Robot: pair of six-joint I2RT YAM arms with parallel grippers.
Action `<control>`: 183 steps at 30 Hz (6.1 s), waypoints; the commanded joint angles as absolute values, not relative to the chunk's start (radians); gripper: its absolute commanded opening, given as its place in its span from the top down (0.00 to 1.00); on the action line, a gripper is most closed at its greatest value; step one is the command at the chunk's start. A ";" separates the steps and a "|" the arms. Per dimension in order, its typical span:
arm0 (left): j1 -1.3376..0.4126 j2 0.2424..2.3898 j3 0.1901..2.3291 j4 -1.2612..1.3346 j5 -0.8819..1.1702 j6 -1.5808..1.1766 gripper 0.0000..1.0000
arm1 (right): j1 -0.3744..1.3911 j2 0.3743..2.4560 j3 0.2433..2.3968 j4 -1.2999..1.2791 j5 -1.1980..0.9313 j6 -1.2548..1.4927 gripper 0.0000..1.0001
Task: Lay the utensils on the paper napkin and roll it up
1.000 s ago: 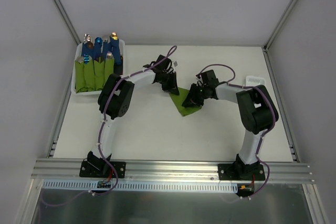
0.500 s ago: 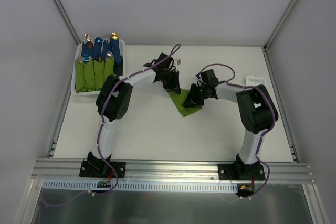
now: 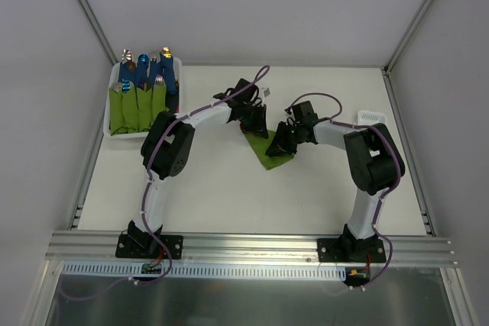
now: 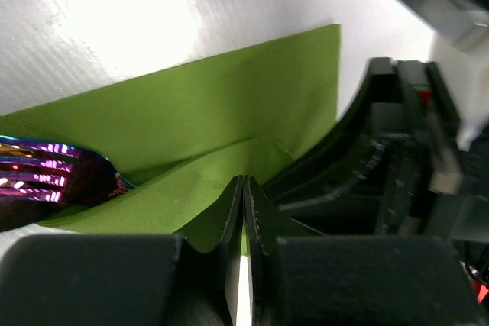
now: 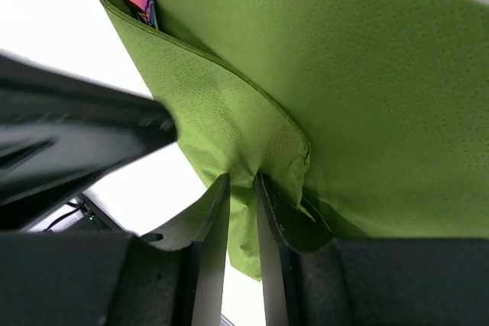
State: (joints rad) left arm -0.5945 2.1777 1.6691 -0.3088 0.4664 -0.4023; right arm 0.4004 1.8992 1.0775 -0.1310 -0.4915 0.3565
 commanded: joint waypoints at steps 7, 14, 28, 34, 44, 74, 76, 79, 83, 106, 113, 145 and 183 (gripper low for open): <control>-0.581 2.293 1.680 -0.357 0.425 -0.408 1.00 | 0.405 1.910 1.057 -0.244 -0.408 0.327 0.75; -0.572 2.332 1.709 -0.410 0.384 -0.399 1.00 | 0.403 1.809 1.052 -0.245 -0.408 0.370 0.70; -0.571 2.324 1.717 -0.417 0.385 -0.394 1.00 | 0.400 1.811 0.999 -0.213 -0.404 0.414 0.85; -0.569 2.327 1.717 -0.420 0.385 -0.393 1.00 | 0.396 1.848 0.974 -0.216 -0.364 0.396 0.87; -0.569 2.330 1.721 -0.422 0.380 -0.370 1.00 | 0.382 1.683 0.969 -0.190 -0.383 0.376 0.68; -0.563 2.384 1.801 -0.431 0.661 -0.134 1.00 | 0.339 1.807 0.954 0.202 -0.563 0.511 0.67; -0.563 2.390 1.809 -0.437 0.683 -0.105 1.00 | 0.344 1.824 0.948 0.204 -0.563 0.500 0.69; -0.558 2.404 1.835 -0.457 0.709 -0.078 1.00 | 0.354 1.847 0.933 0.199 -0.548 0.488 0.71; -0.552 2.413 1.859 -0.471 0.735 -0.063 1.00 | 0.363 1.871 0.902 0.202 -0.509 0.491 0.74; -0.431 2.060 1.269 0.240 0.934 -0.720 0.89 | 0.413 1.877 0.611 0.617 -0.299 0.928 0.78; -0.434 2.109 1.172 0.466 0.869 -0.919 0.86 | 0.413 1.893 0.621 0.609 -0.304 0.922 0.80; -0.457 2.207 1.181 0.486 0.753 -0.994 0.99 | 0.413 1.871 0.681 0.488 -0.299 0.845 0.86; -0.456 2.264 1.252 0.253 0.673 -0.896 1.00 | 0.264 1.713 0.828 -0.006 -0.279 0.612 0.25</control>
